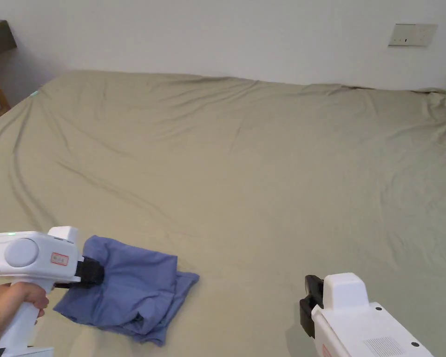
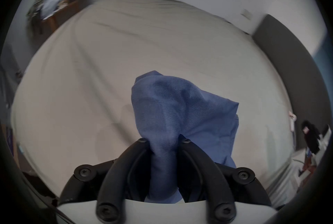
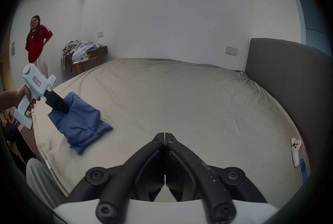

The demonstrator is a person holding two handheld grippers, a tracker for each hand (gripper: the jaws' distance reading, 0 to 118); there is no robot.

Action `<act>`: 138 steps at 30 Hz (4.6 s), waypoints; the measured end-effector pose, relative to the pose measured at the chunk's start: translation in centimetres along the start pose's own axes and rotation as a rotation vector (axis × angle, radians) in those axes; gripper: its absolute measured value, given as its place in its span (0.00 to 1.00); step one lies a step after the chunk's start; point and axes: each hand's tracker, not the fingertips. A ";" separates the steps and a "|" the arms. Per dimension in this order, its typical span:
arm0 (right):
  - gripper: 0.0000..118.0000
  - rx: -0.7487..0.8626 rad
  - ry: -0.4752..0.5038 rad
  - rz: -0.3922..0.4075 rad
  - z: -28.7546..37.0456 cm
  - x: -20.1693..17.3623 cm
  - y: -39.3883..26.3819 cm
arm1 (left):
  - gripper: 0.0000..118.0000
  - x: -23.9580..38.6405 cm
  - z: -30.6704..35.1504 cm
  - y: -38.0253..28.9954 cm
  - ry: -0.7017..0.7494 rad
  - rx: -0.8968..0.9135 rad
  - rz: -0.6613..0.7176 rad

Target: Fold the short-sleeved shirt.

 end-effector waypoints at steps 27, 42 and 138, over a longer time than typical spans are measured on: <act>0.01 0.218 -0.100 -0.055 3.8 2.6 7.3 | 0.94 -0.4 12.2 4.5 0.163 0.415 0.032; 0.01 0.445 -0.331 0.028 13.8 8.2 10.5 | 0.95 22.4 21.8 -2.9 0.022 1.066 -0.162; 0.01 0.471 -0.401 0.025 15.8 10.6 8.4 | 0.00 29.1 15.8 -7.9 -0.033 1.088 -0.266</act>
